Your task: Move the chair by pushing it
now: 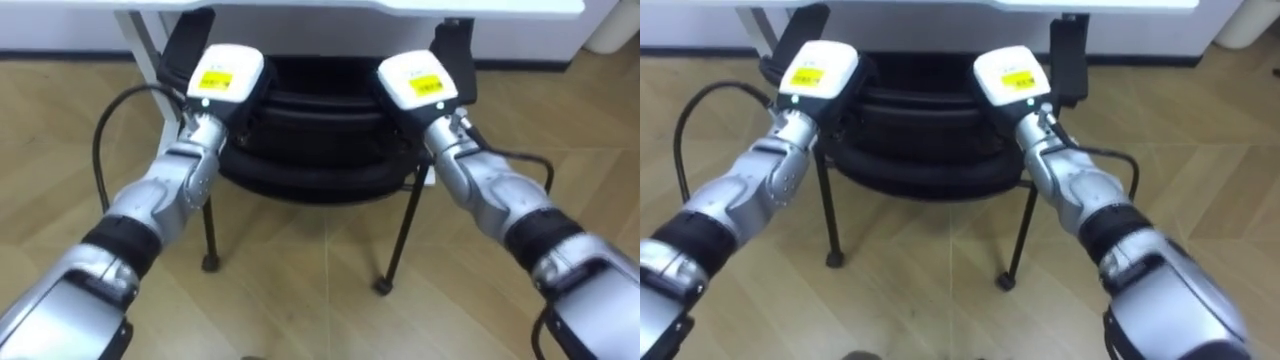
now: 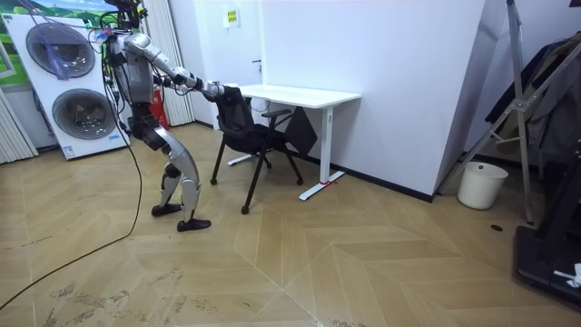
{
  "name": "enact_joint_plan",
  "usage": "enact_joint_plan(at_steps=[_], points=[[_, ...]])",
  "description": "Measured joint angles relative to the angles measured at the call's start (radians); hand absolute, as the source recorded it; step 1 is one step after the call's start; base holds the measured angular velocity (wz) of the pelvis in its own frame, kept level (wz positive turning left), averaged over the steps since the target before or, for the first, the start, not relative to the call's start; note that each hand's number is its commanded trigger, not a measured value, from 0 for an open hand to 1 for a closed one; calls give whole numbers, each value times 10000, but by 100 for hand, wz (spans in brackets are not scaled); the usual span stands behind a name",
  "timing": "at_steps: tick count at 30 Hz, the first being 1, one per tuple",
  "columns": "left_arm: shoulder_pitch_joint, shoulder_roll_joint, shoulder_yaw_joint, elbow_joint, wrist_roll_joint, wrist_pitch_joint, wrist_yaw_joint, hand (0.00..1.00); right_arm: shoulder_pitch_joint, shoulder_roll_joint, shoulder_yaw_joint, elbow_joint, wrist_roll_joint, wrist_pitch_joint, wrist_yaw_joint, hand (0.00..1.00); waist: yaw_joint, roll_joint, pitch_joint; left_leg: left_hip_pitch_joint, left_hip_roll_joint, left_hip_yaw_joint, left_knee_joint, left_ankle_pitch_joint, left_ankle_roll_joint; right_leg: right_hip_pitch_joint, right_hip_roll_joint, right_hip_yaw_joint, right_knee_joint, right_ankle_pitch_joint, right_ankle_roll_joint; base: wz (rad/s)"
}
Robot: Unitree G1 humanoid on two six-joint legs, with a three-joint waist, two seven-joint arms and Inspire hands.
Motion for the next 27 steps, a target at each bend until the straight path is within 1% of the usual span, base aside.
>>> enact_joint_plan(at_steps=[1, 2, 3, 4, 5, 6, 8, 9, 10, 11, 12, 13, 14, 15, 16, 17, 18, 20, 21, 23, 24, 25, 26, 27], points=[[-37, -30, -11, 35, 52, 3, 0, 100, 38, 9, -115, 8, -3, -51, 58, 100, -62, -39, 0, -15, 0, 74, -56, -20, -33, 10, -45, -8, 167, -135, 72, 36], [-141, -54, -104, 135, 36, 24, 1, 100, 42, 4, -195, 114, -29, -120, 62, 100, -206, -40, -6, -32, -51, 66, -134, -21, -50, 1, 11, 54, 152, -194, 126, 40], [-166, -60, -154, 159, -11, 61, 4, 100, 42, -7, -269, 131, -112, -195, 60, 100, -344, -29, -11, -67, -103, 81, -104, 12, -96, 19, -19, 3, 131, -203, 119, 34], [-159, -60, -156, 154, -38, 66, 6, 100, 42, -8, -292, 124, -164, -217, 57, 100, -385, -22, -14, -125, -105, 81, -16, 54, -144, 20, -34, -8, 138, -203, 118, 21], [-129, -79, -153, 157, -85, 78, 7, 100, 46, -8, -349, 136, -275, -279, 57, 100, -425, 15, 0, -217, -59, 86, 63, 98, -116, 79, -60, -64, 194, -217, 134, 10], [-72, -83, -154, 155, -93, 82, 11, 100, 79, 10, -344, 128, -279, -282, 56, 100, -415, 40, -9, -196, -2, 114, 34, 87, -115, 149, -69, -115, 210, -242, 139, 29], [-57, -115, -183, 131, -102, 91, 14, 100, 131, -10, -346, 125, -275, -321, 54, 100, -812, 93, -4, -203, -11, 238, -83, 87, -112, 373, -170, -447, 205, -261, 183, 50], [-59, -117, -181, 123, -106, 91, 14, 100, 130, -27, -346, 83, -285, -322, 54, 100, -855, 93, -6, -193, -16, 283, -202, 87, -112, 374, -205, -497, 204, -259, 185, 40], [-80, -126, -171, 114, -132, 91, 19, 100, 130, -78, -346, 12, -295, -321, 34, 100, -934, 136, -10, -181, -12, 376, -449, 89, -110, 346, -225, -548, 133, -231, 224, 20], [-93, -141, -171, 116, -199, 95, 44, 100, 129, -152, -345, -21, -304, -325, 12, 100, -968, 208, -20, -166, -12, 430, -664, 106, -128, 310, -224, -560, 18, -107, 167, 14], [-87, -161, -172, 121, -236, 127, 83, 100, 131, -235, -334, -89, -323, -338, 9, 100, -983, 320, -20, -102, -9, 545, -900, 107, -131, 299, -228, -558, -90, 22, 155, 0], [-80, -204, -174, 120, -282, 166, 96, 100, 131, -278, -315, -119, -344, -342, 9, 100, -982, 360, -24, -44, -24, 611, -1067, 109, -134, 288, -238, -534, -160, 86, 169, 0], [-83, -293, -179, 113, -317, 215, 107, 100, 128, -378, -290, -174, -347, -350, 7, 100, -1029, 417, -48, 32, -115, 657, -1404, 125, -156, 222, -307, -513, -245, 187, 234, 0], [-90, -318, -178, 91, -326, 240, 119, 100, 125, -434, -289, -211, -347, -361, 6, 100, -1055, 419, -49, 72, -195, 683, -1559, 162, -127, 184, -367, -482, -284, 247, 267, -12], [-83, -444, -178, 90, -334, 273, 125, 100, 115, -468, -288, -218, -388, -362, 3, 100, -1024, 418, -49, 193, -284, 878, -1820, 301, -41, 115, -391, -284, -439, 428, 297, -27], [-53, -504, -166, 105, -348, 303, 125, 100, 115, -505, -288, -206, -463, -366, -12, 100, -908, 434, -49, 324, -380, 995, -2083, 400, 49, 103, -406, -141, -604, 588, 366, -32], [-42, -504, -160, 104, -348, 319, 126, 100, 117, -520, -288, -202, -481, -375, -21, 100, -894, 439, -53, 361, -402, 1074, -2187, 461, 90, 103, -407, -94, -694, 665, 396, -27], [-52, -503, -156, 59, -347, 370, 126, 100, 113, -553, -310, -266, -585, -375, -77, 100, -871, 443, -67, 466, -550, 1190, -2677, 671, 215, 82, -350, 41, -1146, 1011, 501, -14], [-52, -484, -154, 34, -346, 373, 126, 100, 114, -556, -317, -302, -599, -371, -77, 100, -870, 441, -71, 485, -578, 1226, -2798, 730, 246, 79, -338, 68, -1269, 1102, 511, -9], [-44, -415, -152, -60, -344, 369, 123, 100, 124, -581, -323, -401, -609, -365, -77, 100, -862, 432, -82, 523, -648, 1330, -3094, 874, 351, 77, -281, 163, -1647, 1418, 577, -14], [-42, -383, -154, -97, -344, 369, 122, 82, 122, -586, -323, -424, -608, -359, -77, 100, -848, 435, -95, 528, -678, 1365, -3188, 927, 410, 77, -245, 213, -1767, 1567, 606, -14], [-41, -373, -155, -111, -344, 368, 123, 0, 122, -589, -322, -432, -604, -356, -77, 57, -837, 434, -96, 532, -687, 1391, -3216, 939, 429, 78, -232, 242, -1830, 1625, 620, -17], [-40, -363, -162, -130, -344, 368, 123, 0, 123, -588, -322, -433, -601, -352, -77, 35, -818, 415, -108, 570, -703, 1487, -3306, 969, 477, 78, -210, 319, -1952, 1735, 655, -14], [-34, -357, -163, -130, -344, 368, 123, 0, 124, -584, -319, -429, -601, -353, -76, 0, -792, 407, -115, 591, -709, 1525, -3343, 982, 497, 86, -196, 363, -2011, 1777, 675, -22]])
